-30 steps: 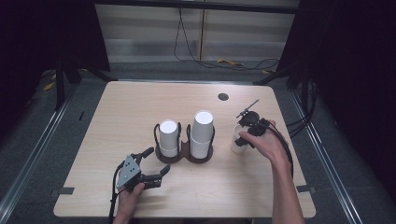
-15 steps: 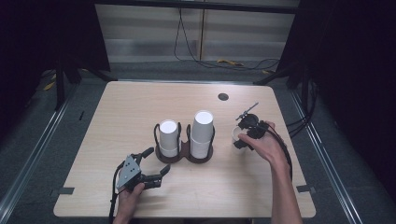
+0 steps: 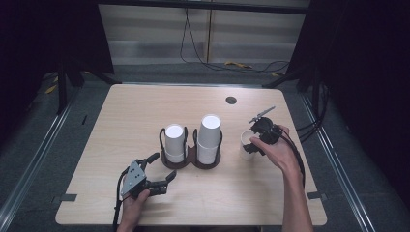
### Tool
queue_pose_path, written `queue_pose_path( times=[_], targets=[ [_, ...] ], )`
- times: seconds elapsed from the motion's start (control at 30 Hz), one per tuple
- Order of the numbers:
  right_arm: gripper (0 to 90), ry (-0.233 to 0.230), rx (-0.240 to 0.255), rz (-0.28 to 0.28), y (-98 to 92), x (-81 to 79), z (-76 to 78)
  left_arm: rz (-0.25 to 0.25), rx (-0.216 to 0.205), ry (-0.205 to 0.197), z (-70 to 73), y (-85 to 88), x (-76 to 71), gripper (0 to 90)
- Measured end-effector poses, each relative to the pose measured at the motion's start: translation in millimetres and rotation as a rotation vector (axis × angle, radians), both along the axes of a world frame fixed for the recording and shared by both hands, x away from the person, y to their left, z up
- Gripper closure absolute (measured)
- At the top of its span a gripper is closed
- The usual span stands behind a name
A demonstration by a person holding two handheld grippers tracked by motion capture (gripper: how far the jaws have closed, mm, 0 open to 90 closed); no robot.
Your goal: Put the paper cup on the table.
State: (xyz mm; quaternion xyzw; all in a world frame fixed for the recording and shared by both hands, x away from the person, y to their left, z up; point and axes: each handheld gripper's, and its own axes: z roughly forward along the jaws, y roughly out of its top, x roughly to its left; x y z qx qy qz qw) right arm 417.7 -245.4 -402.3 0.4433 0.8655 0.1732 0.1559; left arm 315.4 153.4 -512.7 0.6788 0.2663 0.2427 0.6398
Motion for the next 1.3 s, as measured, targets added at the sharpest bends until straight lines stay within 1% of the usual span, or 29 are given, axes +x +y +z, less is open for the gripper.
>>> queue_pose_path(
  times=[0.07,0.1,0.17,0.27,0.37,0.43,0.5,0.53,0.57,0.6,0.67,0.7,0.77,0.87,0.93,1.03,1.1,1.17,1.23,1.27,1.3],
  targets=[
    [14.6,-0.023,0.047,-0.014,-2.7,-2.4,3.4,0.000,0.002,-0.001,0.0,0.0,0.0,15.3],
    [14.5,-0.032,0.061,-0.017,-3.7,-3.5,4.7,0.000,0.003,-0.001,0.1,0.0,0.0,15.3],
    [14.2,-0.061,0.074,-0.025,-4.7,-5.8,7.6,0.000,0.004,0.000,0.1,0.1,0.1,15.3],
    [14.2,-0.090,0.084,-0.029,-4.8,-8.8,11.7,0.000,0.005,-0.001,0.1,0.0,0.0,15.3],
    [14.1,-0.150,0.112,-0.054,-5.7,-12.4,16.8,0.001,0.003,0.001,0.1,0.1,0.1,15.3],
    [14.1,-0.192,0.146,-0.066,-5.7,-16.0,19.3,0.001,0.004,0.000,0.1,0.0,0.1,15.3],
    [14.1,-0.241,0.180,-0.063,-5.0,-21.1,20.9,-0.001,0.005,-0.001,0.1,0.1,0.1,15.3],
    [14.1,-0.255,0.201,-0.063,-4.8,-23.1,21.3,-0.002,0.005,0.000,0.1,0.0,0.1,15.3],
    [14.3,-0.290,0.218,-0.063,-4.5,-25.5,21.4,0.001,0.002,0.001,0.1,-0.4,-0.1,15.3],
    [14.4,-0.325,0.223,-0.077,-3.5,-29.5,21.2,0.000,0.004,0.000,0.1,-0.4,0.0,15.3],
    [14.3,-0.350,0.238,-0.082,-2.6,-33.8,19.5,0.002,0.004,0.001,0.1,-0.5,0.0,15.3],
    [14.0,-0.373,0.248,-0.088,-1.3,-37.6,18.6,0.003,0.003,0.001,0.1,-0.6,0.0,15.3],
    [14.2,-0.402,0.260,-0.096,0.9,-42.7,17.6,0.002,0.004,0.001,0.2,-0.6,0.1,15.3],
    [14.0,-0.455,0.280,-0.120,4.1,-51.8,14.7,0.006,0.009,-0.002,0.3,-0.6,0.2,15.3],
    [13.9,-0.501,0.287,-0.150,6.5,-57.3,11.7,0.006,0.011,-0.001,0.3,-1.4,-0.1,15.3],
    [14.0,-0.521,0.302,-0.156,10.3,-63.7,6.2,0.011,0.018,-0.002,0.6,-1.5,-0.1,15.3],
    [14.0,-0.548,0.301,-0.169,14.1,-69.2,3.0,0.014,0.012,0.007,0.5,-1.6,0.2,15.2],
    [14.0,-0.562,0.320,-0.165,17.6,-74.9,1.1,0.023,0.011,0.016,0.7,-1.0,1.3,15.3],
    [13.9,-0.584,0.304,-0.161,24.1,-81.7,0.3,0.027,0.013,0.019,0.7,-0.3,1.6,15.3],
    [13.9,-0.588,0.306,-0.162,27.2,-85.1,-1.0,0.027,0.018,0.017,0.9,-0.4,1.4,15.2],
    [13.9,-0.596,0.314,-0.156,29.7,-88.2,-3.1,0.030,0.011,0.018,0.7,-1.5,1.2,15.3]
  ],
)
